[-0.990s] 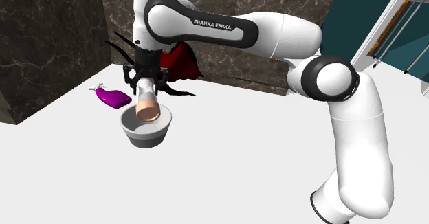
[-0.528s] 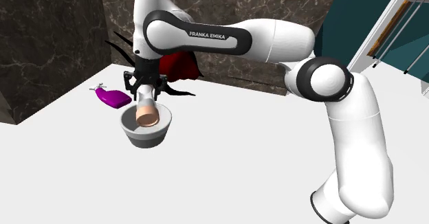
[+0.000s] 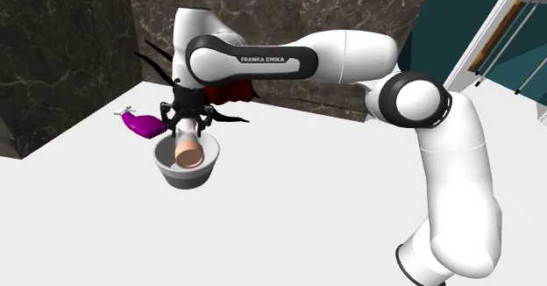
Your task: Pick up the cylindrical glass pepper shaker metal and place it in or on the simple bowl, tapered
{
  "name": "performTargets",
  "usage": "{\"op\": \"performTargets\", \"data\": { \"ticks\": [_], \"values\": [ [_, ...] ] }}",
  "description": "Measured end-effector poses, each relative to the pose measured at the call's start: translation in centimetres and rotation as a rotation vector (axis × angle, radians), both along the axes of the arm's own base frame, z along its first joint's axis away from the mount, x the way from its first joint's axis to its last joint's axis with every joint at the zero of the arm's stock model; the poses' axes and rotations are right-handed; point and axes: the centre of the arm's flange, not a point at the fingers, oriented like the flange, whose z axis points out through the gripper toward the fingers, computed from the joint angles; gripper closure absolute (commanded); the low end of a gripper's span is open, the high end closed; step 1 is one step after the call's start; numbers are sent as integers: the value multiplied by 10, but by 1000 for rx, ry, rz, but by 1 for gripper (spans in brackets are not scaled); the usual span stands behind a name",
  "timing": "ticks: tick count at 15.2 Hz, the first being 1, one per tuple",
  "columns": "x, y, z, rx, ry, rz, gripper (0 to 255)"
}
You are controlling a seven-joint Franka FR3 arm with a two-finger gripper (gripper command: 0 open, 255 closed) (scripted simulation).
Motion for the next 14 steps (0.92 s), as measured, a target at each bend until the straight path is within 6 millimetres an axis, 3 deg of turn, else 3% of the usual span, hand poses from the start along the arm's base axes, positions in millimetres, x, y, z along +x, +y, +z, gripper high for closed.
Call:
{"op": "performTargets", "data": {
  "ticks": [5, 6, 12, 14],
  "values": [
    [2, -1, -3, 0, -1, -1, 255],
    [2, -1, -2, 0, -1, -1, 0],
    [0, 5, -5, -1, 11, 7, 0],
    [-1, 0, 10, -1, 10, 7, 0]
  ]
}}
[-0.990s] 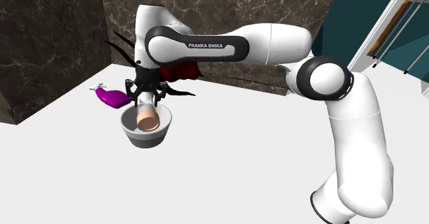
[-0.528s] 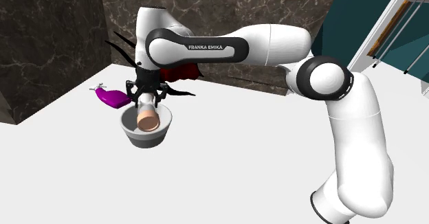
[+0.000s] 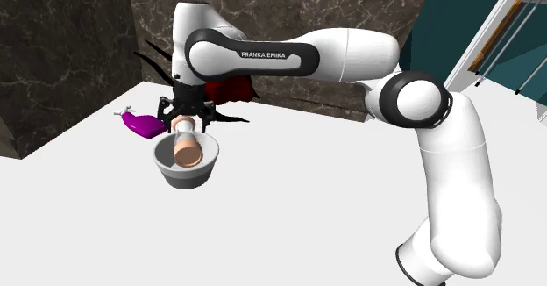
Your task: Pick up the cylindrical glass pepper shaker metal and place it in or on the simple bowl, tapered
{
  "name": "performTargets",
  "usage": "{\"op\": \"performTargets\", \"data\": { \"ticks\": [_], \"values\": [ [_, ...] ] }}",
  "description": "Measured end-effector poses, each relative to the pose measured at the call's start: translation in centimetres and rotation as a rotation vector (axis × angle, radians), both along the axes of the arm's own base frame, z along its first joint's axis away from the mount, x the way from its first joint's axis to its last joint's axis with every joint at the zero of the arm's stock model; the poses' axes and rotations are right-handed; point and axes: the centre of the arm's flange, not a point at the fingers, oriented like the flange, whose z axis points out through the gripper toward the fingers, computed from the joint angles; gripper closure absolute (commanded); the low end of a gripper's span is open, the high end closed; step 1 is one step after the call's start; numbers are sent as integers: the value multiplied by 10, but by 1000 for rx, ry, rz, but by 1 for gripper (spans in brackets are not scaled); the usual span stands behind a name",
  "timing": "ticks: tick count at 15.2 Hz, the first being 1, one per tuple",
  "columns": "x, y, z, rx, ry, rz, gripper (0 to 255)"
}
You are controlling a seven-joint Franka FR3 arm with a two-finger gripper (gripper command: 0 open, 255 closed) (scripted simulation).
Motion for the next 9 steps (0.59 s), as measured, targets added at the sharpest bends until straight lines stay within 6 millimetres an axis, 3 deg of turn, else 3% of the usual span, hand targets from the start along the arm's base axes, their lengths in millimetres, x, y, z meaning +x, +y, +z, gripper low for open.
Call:
{"op": "performTargets", "data": {
  "ticks": [3, 9],
  "values": [
    [0, -1, 27, 0, -1, 0, 0],
    [-1, -2, 33, 0, 1, 0, 0]
  ]
}}
